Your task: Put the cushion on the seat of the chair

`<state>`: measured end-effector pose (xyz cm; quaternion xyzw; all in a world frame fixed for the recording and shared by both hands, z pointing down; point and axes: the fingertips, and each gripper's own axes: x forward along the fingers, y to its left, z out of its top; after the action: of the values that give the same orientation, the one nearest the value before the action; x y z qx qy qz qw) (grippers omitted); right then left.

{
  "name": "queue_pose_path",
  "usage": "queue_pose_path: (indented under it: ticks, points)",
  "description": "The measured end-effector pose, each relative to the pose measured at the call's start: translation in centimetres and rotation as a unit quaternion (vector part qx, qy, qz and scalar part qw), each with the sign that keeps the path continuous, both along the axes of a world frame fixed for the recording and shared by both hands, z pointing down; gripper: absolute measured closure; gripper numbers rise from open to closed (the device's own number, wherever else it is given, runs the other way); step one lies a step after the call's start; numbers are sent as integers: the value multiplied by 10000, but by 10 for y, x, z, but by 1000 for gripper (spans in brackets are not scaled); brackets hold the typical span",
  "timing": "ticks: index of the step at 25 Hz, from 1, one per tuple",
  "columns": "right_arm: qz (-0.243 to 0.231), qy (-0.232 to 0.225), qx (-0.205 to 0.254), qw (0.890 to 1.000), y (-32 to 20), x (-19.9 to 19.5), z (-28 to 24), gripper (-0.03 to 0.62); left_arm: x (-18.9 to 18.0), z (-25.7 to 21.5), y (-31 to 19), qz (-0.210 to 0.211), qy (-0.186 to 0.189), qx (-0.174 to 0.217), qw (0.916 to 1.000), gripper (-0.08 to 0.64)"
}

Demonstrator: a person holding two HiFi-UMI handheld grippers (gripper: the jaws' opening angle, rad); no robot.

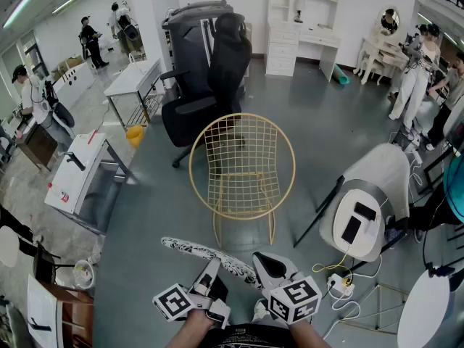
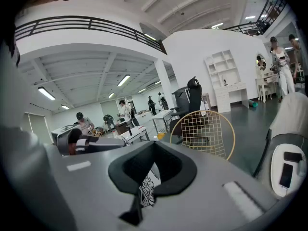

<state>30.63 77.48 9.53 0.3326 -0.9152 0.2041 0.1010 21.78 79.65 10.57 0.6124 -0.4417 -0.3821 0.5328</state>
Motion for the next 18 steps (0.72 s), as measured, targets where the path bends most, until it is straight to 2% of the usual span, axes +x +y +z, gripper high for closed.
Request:
queue_pose_path:
  ticks: [9,14,18]
  points:
    - [24,-89,-64,9999,-2,17,6,592,13,5,-5,17,-126,-14,9999,548]
    - [67,-171,-165,9997,-11,32,8,592,28,1,-12,12,12,-44,10000,548]
    - [-34,-254,-227,9994,-20,41,11,592,39,4,-15,-43,-30,-114,9999,548]
